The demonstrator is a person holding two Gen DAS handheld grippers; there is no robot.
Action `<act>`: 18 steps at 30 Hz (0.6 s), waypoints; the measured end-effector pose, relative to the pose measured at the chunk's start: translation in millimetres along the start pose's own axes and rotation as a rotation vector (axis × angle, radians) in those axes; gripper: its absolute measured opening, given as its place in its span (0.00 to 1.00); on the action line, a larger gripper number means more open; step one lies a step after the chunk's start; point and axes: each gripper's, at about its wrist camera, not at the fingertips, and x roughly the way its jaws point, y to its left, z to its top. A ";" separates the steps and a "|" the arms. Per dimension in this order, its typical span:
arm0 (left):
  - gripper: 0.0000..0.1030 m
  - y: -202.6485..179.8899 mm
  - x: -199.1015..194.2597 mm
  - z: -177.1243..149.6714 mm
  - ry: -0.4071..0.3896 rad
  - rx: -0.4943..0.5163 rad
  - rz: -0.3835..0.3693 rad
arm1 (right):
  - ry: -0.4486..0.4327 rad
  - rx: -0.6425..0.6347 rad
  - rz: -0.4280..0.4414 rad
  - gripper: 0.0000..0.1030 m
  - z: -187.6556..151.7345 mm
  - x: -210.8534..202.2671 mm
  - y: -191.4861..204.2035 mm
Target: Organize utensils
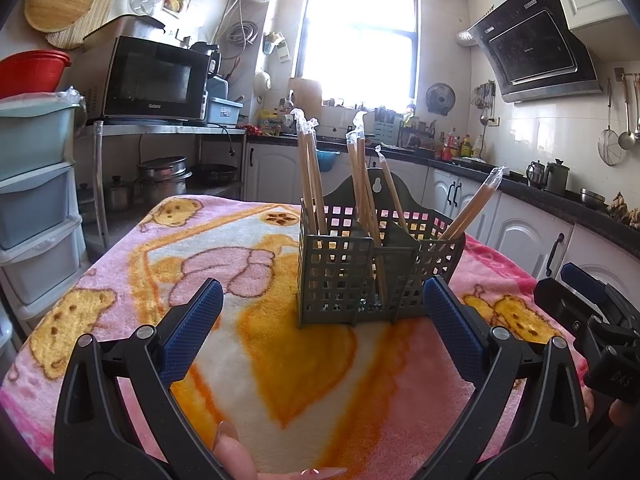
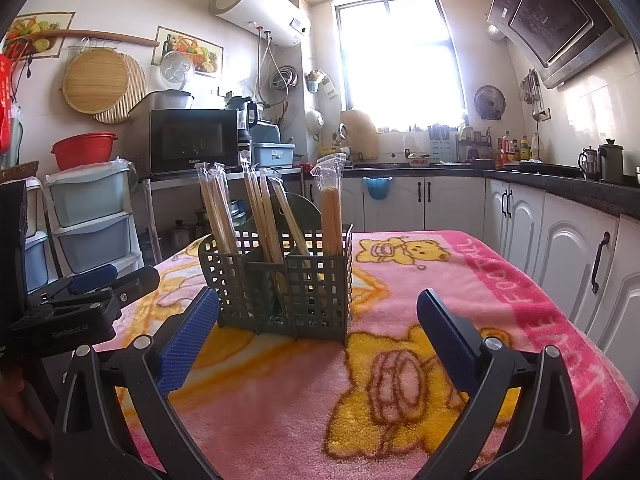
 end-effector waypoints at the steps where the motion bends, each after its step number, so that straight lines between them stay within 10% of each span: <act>1: 0.90 0.1 0.0 0.0 0.000 0.001 -0.001 | 0.000 0.001 0.000 0.94 0.0 0.4 -0.1; 18: 0.90 2.5 3.0 -0.9 0.015 -0.013 -0.015 | 0.002 0.004 -0.004 0.94 -1.9 0.1 -0.9</act>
